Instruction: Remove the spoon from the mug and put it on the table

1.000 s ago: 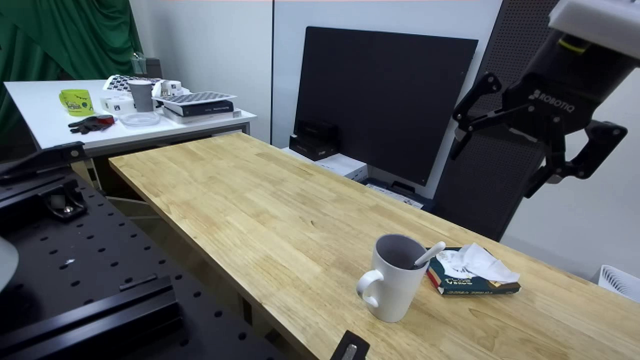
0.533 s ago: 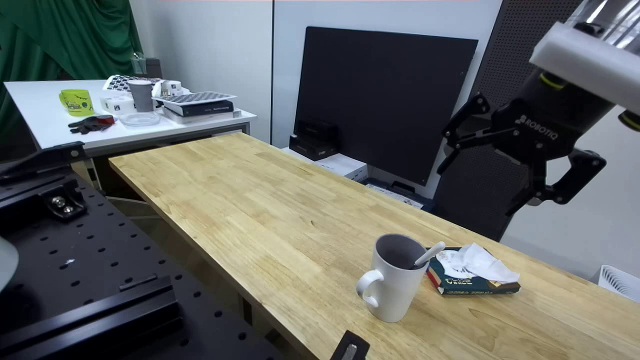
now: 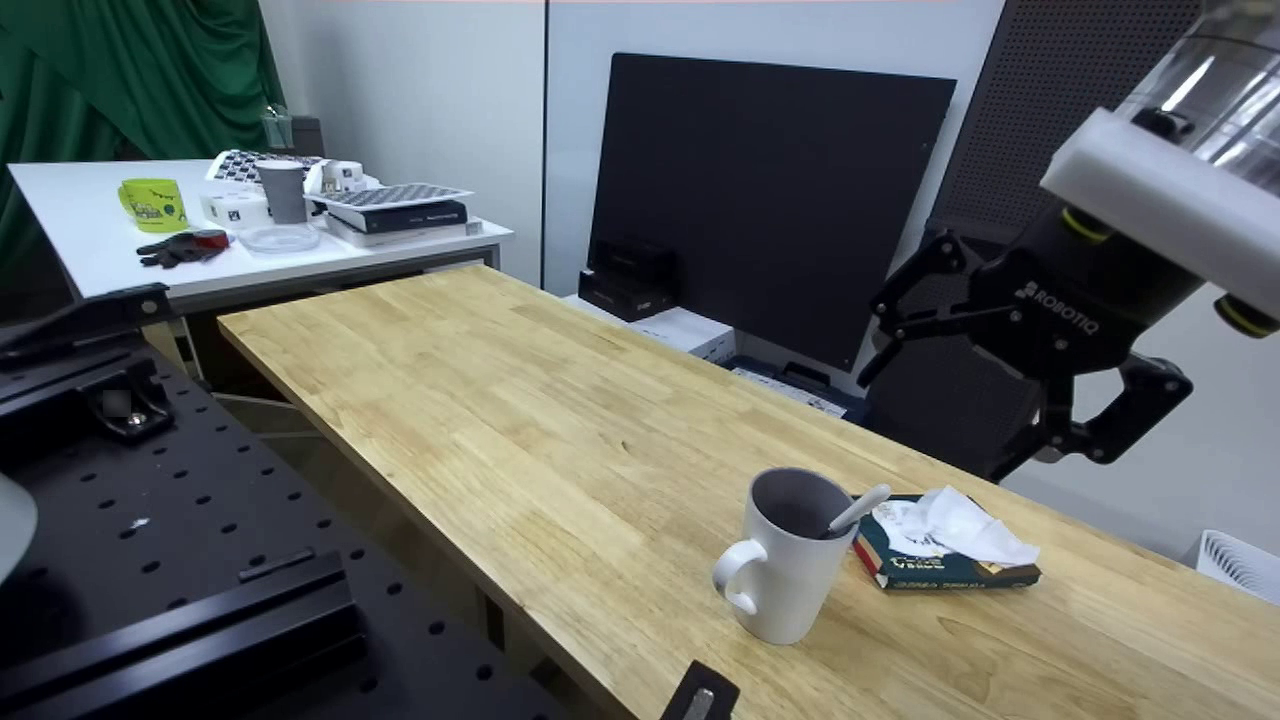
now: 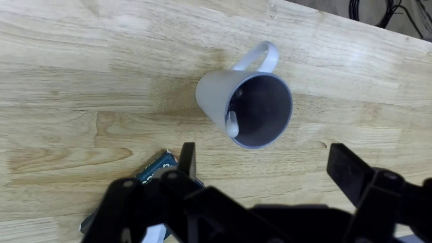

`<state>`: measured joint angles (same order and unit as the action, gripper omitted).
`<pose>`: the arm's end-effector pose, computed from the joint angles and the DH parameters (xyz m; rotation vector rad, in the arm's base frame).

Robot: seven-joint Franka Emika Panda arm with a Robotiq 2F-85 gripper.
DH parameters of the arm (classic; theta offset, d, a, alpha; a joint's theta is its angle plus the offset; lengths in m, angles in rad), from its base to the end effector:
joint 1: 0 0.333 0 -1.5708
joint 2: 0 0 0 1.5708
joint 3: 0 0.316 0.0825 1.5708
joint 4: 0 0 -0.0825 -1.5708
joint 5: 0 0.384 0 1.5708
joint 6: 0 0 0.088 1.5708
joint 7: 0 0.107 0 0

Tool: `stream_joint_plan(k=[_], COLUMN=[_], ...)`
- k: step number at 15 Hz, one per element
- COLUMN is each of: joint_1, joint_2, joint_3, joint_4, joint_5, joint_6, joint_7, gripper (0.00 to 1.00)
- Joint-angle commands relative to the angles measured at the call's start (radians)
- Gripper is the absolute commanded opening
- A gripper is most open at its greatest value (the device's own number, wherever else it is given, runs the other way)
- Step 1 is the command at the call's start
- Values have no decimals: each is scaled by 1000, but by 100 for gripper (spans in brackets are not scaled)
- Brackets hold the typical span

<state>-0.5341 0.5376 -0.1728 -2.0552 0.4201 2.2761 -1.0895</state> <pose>0.4281 -0.3559 0.1531 -2.7967 -0.0992 0.0533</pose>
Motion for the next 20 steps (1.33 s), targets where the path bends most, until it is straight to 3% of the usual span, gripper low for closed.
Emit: stream_joint_plan(k=[1, 16, 20], joint_1=[-42, -33, -53], joint_2=[48, 23, 32], joint_3=[20, 12, 44], joint_4=[38, 1, -10], joint_5=[13, -11, 40], joint_6=[-16, -2, 85], joint_7=[-17, 6, -45], gripper=[100, 100, 100])
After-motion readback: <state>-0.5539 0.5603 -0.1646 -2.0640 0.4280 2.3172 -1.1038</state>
